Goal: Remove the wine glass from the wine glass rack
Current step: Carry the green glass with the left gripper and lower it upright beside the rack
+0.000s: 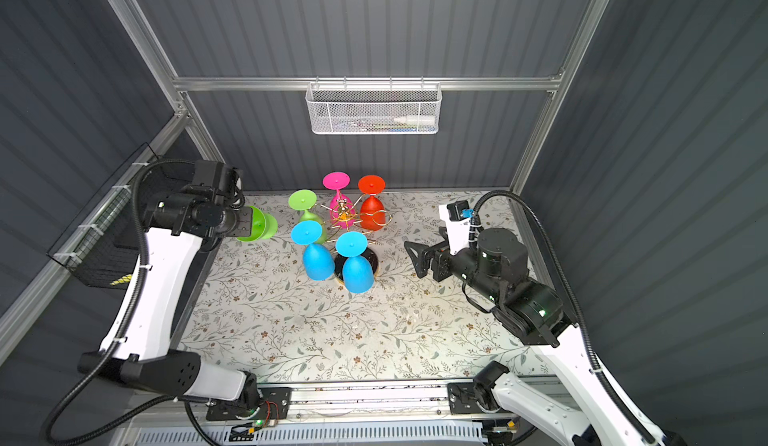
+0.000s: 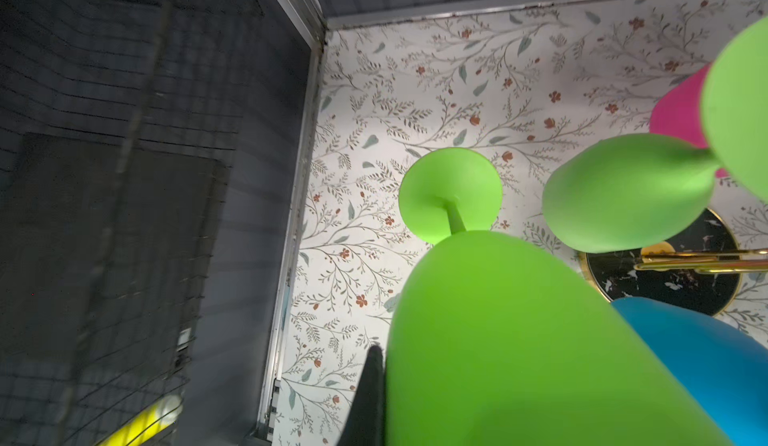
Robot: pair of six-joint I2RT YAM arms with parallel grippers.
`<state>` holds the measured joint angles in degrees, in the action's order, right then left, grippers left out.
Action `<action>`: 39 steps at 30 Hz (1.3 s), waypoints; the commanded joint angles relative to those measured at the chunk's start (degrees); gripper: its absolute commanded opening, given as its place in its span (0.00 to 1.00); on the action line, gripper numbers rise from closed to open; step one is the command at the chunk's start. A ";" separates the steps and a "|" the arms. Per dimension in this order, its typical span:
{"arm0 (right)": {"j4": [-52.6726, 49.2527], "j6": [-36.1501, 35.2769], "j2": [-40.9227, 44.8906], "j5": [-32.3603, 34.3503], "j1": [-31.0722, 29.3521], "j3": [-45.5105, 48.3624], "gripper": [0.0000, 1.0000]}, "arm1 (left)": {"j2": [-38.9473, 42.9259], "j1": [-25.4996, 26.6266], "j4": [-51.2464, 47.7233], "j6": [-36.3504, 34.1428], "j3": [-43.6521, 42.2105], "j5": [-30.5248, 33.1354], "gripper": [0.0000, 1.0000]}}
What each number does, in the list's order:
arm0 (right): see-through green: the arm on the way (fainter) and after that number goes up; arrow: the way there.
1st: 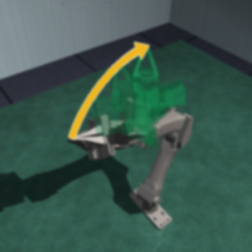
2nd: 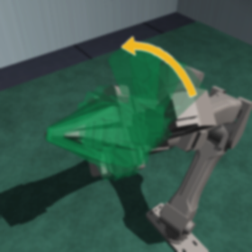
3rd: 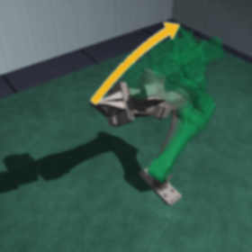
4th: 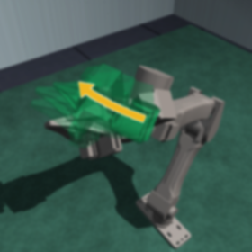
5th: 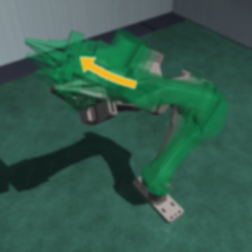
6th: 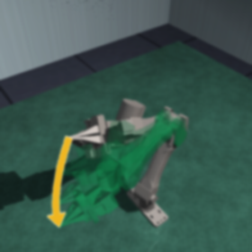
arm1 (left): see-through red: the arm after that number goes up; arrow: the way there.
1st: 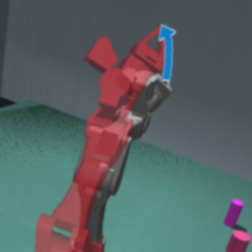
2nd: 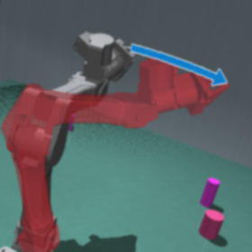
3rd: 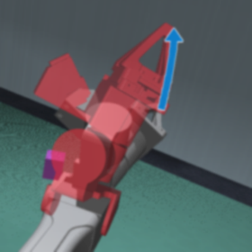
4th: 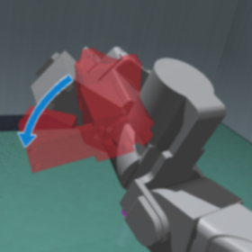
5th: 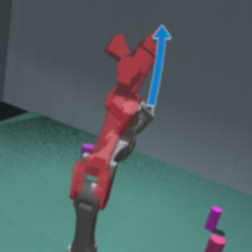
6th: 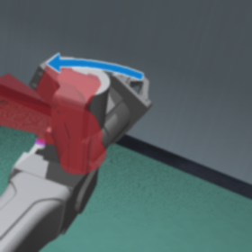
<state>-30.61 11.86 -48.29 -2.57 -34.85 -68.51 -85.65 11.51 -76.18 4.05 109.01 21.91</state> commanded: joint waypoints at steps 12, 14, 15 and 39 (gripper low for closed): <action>-0.49 -0.15 -2.22 -3.50 1.25 2.16 0.99 | -11.86 -5.08 -2.15 -3.79 3.33 -5.62 0.00; -1.00 -0.29 -2.68 -3.55 1.22 1.95 0.99 | -13.80 -6.32 -1.64 -3.96 4.25 -7.16 0.00; -1.17 -0.36 -2.78 -3.58 1.25 1.88 0.99 | -14.87 -6.93 -1.29 -3.89 4.70 -7.32 0.00; -3.47 1.59 -2.33 -4.43 2.07 3.38 0.99 | -40.13 -9.83 -4.78 -4.04 25.62 -10.95 0.00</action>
<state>-33.12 12.56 -51.27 -6.09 -32.97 -65.82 -123.81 2.24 -78.63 0.78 133.45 12.97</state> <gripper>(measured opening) 0.989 0.062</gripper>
